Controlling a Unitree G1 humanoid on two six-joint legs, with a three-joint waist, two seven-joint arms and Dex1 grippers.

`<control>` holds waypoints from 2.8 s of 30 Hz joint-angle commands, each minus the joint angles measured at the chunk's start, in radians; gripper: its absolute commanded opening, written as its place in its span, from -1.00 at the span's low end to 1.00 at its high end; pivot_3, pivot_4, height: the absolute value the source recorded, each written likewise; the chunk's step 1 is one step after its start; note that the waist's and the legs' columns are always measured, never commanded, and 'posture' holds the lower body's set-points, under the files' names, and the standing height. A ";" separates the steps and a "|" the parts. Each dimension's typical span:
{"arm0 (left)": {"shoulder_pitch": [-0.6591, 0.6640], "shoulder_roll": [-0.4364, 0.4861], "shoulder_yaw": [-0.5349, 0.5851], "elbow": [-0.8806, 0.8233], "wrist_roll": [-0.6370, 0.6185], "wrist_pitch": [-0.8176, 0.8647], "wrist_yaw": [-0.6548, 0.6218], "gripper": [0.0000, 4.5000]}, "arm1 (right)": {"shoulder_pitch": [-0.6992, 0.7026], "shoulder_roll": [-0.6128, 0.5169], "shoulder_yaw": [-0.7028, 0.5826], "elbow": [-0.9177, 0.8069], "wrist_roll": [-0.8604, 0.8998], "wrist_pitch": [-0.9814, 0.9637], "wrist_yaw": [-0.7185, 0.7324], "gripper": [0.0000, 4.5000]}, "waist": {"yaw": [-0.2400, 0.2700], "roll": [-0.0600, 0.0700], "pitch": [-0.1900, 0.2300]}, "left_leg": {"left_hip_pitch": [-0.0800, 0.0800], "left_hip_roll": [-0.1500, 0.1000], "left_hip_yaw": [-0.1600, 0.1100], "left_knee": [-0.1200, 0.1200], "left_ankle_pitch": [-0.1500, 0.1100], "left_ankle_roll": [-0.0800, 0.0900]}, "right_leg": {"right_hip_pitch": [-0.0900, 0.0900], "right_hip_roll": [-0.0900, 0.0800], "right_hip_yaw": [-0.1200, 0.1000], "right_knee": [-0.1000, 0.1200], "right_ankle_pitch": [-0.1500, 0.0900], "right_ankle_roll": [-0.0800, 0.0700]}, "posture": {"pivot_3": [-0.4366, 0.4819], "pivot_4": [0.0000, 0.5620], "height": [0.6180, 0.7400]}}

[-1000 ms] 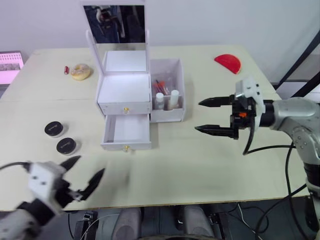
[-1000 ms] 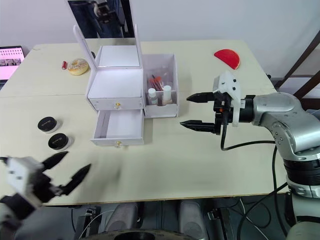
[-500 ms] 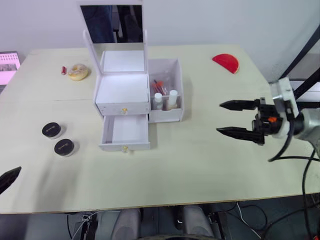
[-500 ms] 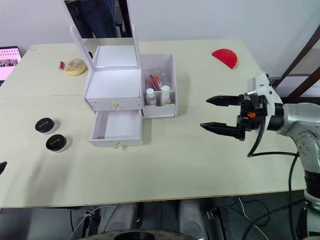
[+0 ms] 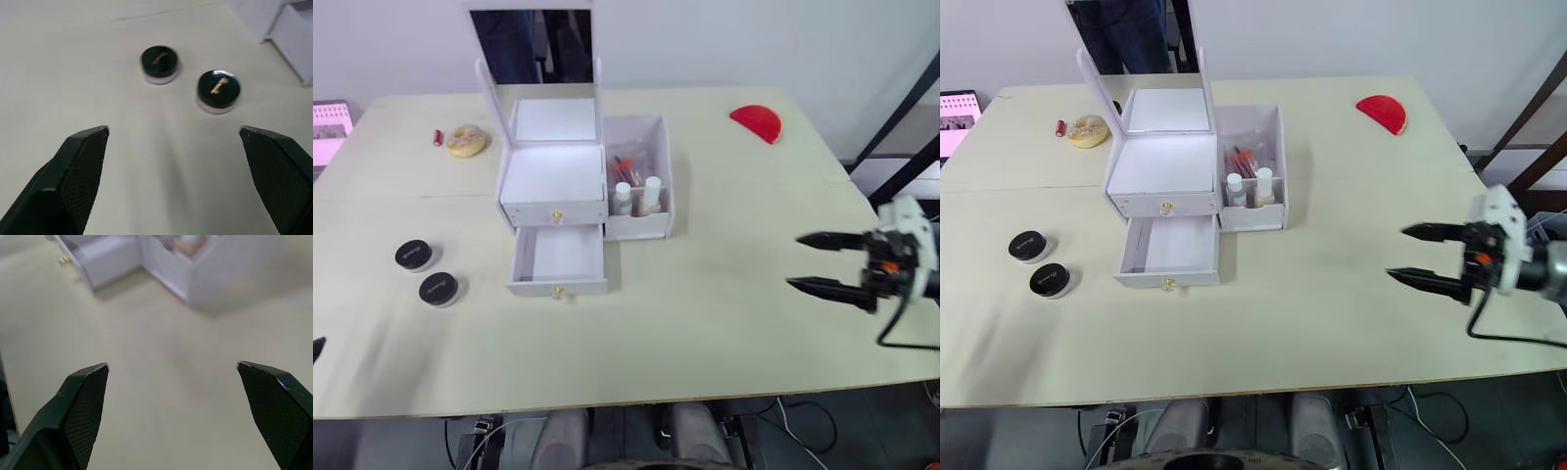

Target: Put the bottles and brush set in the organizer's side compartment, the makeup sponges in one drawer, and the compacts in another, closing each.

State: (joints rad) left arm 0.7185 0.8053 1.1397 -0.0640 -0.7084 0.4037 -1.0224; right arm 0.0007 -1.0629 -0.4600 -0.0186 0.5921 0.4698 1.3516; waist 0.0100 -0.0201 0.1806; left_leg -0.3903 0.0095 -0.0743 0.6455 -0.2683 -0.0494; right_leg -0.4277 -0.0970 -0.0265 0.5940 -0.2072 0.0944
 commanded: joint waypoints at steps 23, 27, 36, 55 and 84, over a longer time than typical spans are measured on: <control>-0.036 -0.101 -0.080 -0.192 0.020 0.010 0.012 0.99 | -0.196 0.120 0.100 -0.278 0.080 0.040 -0.215 1.00 | -0.023 0.003 -0.003 | 0.005 0.011 0.017 0.000 -0.006 -0.007 | -0.002 -0.004 -0.005 -0.006 0.002 -0.002 | -0.05 -0.47 0.99; -0.021 -0.239 -0.189 -0.471 -0.014 0.065 0.161 0.99 | -0.353 0.207 0.265 -0.417 0.101 0.141 -0.345 1.00 | -0.023 0.002 -0.003 | 0.005 0.013 0.016 0.001 -0.006 -0.007 | -0.002 -0.001 -0.004 -0.005 0.002 -0.003 | -0.05 -0.47 0.99; -0.091 -0.451 -0.383 -0.647 0.124 0.094 0.546 0.99 | -0.505 0.212 0.485 -0.534 0.069 0.238 -0.371 1.00 | -0.006 -0.003 -0.006 | 0.009 0.012 0.013 0.002 -0.006 -0.007 | 0.000 0.001 -0.003 0.001 0.004 -0.005 | -0.05 -0.47 0.99; -0.421 -0.384 -0.610 -0.338 0.324 0.091 0.728 0.99 | -0.667 0.340 0.693 -0.509 -0.039 0.289 -0.426 1.00 | -0.003 -0.004 -0.007 | 0.015 0.013 0.013 0.000 -0.006 -0.006 | 0.003 0.004 -0.003 0.003 0.007 -0.010 | -0.05 -0.47 0.99; -0.506 -0.406 -0.635 -0.256 0.303 0.111 0.753 0.19 | -0.643 0.334 0.679 -0.533 -0.042 0.323 -0.446 1.00 | 0.000 -0.004 -0.007 | 0.015 0.014 0.013 0.000 -0.006 -0.006 | 0.003 0.004 -0.004 0.003 0.005 -0.007 | -0.05 -0.47 0.99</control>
State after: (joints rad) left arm 0.2109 0.3993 0.4854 -0.2861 -0.3939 0.5185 -0.2731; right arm -0.6401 -0.7237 0.2498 -0.5167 0.5501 0.7997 0.9080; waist 0.0098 -0.0243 0.1740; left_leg -0.3754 0.0236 -0.0612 0.6459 -0.2744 -0.0554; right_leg -0.4246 -0.0933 -0.0301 0.5968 -0.2019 0.0869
